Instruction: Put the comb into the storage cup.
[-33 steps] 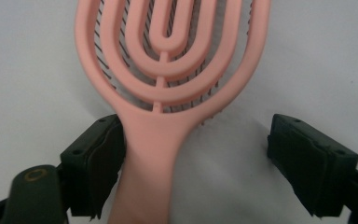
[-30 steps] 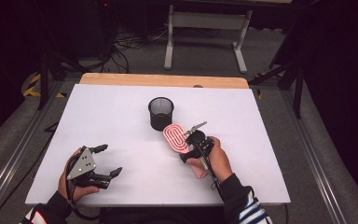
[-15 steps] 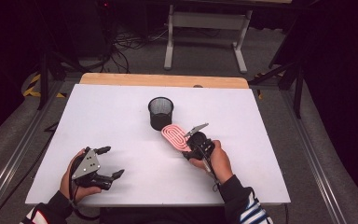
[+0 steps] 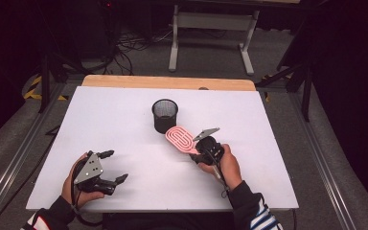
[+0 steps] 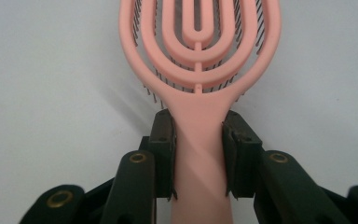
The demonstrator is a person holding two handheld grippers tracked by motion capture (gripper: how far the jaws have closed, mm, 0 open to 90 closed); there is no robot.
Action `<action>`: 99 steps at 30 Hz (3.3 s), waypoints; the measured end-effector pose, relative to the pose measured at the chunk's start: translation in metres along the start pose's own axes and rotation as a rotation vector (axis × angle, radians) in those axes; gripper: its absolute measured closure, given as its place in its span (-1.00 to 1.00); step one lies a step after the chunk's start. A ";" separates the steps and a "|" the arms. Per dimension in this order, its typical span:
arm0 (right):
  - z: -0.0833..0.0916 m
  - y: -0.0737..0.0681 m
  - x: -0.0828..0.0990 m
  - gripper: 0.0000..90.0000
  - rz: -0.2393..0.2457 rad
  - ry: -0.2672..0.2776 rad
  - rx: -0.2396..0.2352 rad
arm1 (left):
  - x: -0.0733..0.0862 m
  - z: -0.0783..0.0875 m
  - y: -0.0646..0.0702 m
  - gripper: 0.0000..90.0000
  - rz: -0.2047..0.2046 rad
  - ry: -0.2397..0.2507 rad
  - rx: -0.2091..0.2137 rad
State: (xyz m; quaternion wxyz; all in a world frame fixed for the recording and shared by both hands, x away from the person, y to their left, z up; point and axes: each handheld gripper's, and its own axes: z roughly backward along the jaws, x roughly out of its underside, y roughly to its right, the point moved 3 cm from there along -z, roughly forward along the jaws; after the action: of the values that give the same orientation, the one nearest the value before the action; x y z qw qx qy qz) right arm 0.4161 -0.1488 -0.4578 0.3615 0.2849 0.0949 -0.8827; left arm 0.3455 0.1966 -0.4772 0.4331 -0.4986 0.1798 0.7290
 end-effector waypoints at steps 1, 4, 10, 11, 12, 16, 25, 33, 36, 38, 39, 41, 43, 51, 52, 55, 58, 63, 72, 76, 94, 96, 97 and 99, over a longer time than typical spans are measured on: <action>0.002 0.000 0.000 0.53 -0.004 0.013 0.000 | 0.000 0.000 0.000 -0.79 0.001 0.002 -0.002; 0.005 0.001 0.000 0.53 -0.006 0.033 -0.001 | 0.000 -0.001 -0.001 -0.79 0.006 0.006 -0.007; 0.016 0.001 0.000 0.53 -0.005 0.095 0.002 | 0.000 -0.001 -0.001 -0.79 0.010 0.006 -0.013; 0.016 0.001 0.000 0.53 -0.005 0.095 0.002 | 0.000 -0.001 -0.001 -0.79 0.012 0.004 -0.014; 0.019 0.000 0.000 0.54 -0.001 0.115 0.006 | 0.000 -0.001 -0.001 -0.79 0.015 0.006 -0.013; 0.023 -0.002 0.000 0.54 0.005 0.144 0.010 | -0.001 -0.001 -0.002 -0.79 0.022 0.010 -0.016; 0.039 -0.002 0.000 0.54 0.018 0.262 0.048 | -0.003 0.005 -0.007 -0.78 0.056 0.047 -0.022; 0.048 -0.003 0.000 0.54 0.031 0.329 0.072 | -0.004 0.005 -0.007 -0.77 0.050 0.054 -0.038; 0.051 -0.004 0.000 0.54 0.029 0.355 0.080 | -0.005 0.006 -0.008 -0.77 0.049 0.054 -0.040; 0.051 -0.004 -0.001 0.54 0.032 0.364 0.084 | -0.005 0.006 -0.008 -0.77 0.047 0.054 -0.040; 0.051 -0.004 -0.001 0.54 0.032 0.364 0.084 | -0.005 0.006 -0.008 -0.77 0.047 0.055 -0.040; 0.052 -0.005 -0.001 0.54 0.037 0.380 0.085 | -0.006 0.006 -0.008 -0.77 0.046 0.060 -0.043; 0.052 -0.005 -0.001 0.54 0.037 0.384 0.088 | -0.008 0.006 -0.009 -0.77 0.057 0.068 -0.040; 0.053 -0.008 -0.001 0.54 0.048 0.419 0.095 | -0.019 -0.001 -0.010 -0.77 0.064 0.078 -0.025; 0.053 -0.009 -0.002 0.54 0.048 0.426 0.096 | -0.021 -0.001 -0.011 -0.77 0.067 0.074 -0.020; 0.053 -0.010 -0.002 0.54 0.053 0.434 0.098 | -0.024 -0.004 -0.012 -0.77 0.077 0.076 -0.016; 0.053 -0.012 -0.002 0.54 0.059 0.450 0.100 | -0.028 -0.006 -0.013 -0.76 0.086 0.078 -0.014; 0.055 -0.014 -0.003 0.54 0.067 0.466 0.105 | -0.038 -0.012 -0.012 -0.75 0.101 0.091 0.006; 0.056 -0.022 -0.003 0.54 0.092 0.503 0.110 | -0.066 -0.032 0.000 -0.74 0.102 0.135 0.074; 0.056 -0.024 -0.003 0.54 0.098 0.512 0.111 | -0.074 -0.037 0.003 -0.73 0.098 0.148 0.093; 0.051 -0.047 -0.005 0.54 0.166 0.559 0.101 | -0.107 -0.074 0.012 -0.66 0.225 0.192 0.216; 0.050 -0.049 -0.005 0.54 0.173 0.560 0.101 | -0.107 -0.075 0.012 -0.65 0.230 0.192 0.219; 0.050 -0.050 -0.005 0.54 0.176 0.561 0.097 | -0.109 -0.078 0.012 -0.60 0.235 0.193 0.219; 0.049 -0.052 -0.005 0.54 0.181 0.563 0.094 | -0.110 -0.081 0.012 -0.55 0.244 0.189 0.229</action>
State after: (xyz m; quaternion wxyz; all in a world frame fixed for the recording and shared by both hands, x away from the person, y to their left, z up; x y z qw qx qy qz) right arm 0.3616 -0.1269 -0.4166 0.3847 0.5421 0.1247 -0.7366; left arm 0.3962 0.0835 -0.4174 0.3765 -0.4869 0.3607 0.7008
